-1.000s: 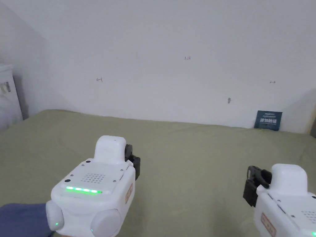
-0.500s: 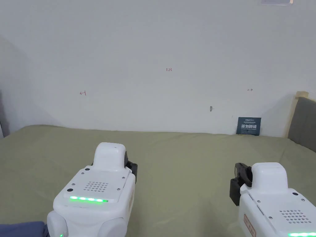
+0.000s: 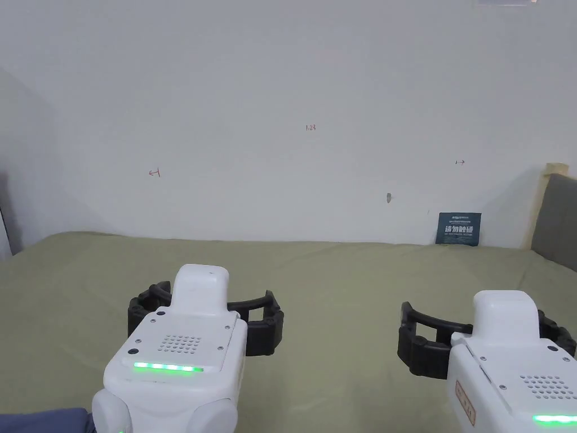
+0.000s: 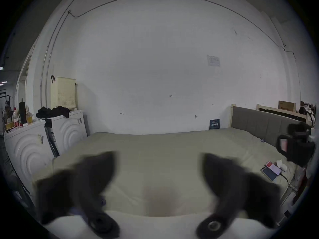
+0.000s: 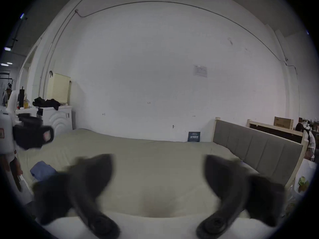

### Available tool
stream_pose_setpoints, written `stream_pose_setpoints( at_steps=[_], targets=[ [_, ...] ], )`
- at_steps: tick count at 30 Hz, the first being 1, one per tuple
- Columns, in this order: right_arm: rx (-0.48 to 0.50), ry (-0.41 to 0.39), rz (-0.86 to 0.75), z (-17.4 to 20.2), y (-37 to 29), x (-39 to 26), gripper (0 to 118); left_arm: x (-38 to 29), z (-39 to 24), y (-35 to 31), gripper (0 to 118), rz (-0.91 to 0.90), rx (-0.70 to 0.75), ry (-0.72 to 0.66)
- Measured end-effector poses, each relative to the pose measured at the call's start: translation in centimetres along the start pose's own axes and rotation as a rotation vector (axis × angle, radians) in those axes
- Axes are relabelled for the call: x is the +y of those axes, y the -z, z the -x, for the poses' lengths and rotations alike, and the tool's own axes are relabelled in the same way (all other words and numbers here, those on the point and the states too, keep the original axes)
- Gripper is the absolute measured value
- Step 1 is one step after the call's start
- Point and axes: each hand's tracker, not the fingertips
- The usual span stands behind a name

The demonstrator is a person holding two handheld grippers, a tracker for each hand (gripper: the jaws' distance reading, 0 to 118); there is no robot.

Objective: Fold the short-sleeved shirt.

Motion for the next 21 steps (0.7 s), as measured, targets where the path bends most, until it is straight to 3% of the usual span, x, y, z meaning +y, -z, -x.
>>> stream_pose_setpoints(
  at_steps=[6, 11, 15, 19, 21],
  targets=[
    [0.004, 0.004, 0.006, -0.4, 0.0, 0.5, 118, 1.0, 0.2, 0.3, 118, 0.059, -0.021, -0.005],
    [0.023, -0.002, 0.003, -0.3, 0.0, 0.9, 118, 1.5, -1.6, 0.2, 118, 0.115, 0.131, 0.113],
    [0.032, -0.001, 0.001, -0.4, -0.3, 1.1, 118, 1.4, -0.5, 0.3, 118, 0.125, -0.047, -0.036],
    [0.04, 0.002, 0.006, -0.5, -0.3, 1.2, 118, 2.2, 0.1, 0.1, 118, 0.156, -0.029, -0.068],
    [0.043, 0.005, 0.007, -0.6, -0.3, 1.3, 118, 2.6, -0.6, 0.1, 118, 0.203, 0.009, -0.005]
  ],
)
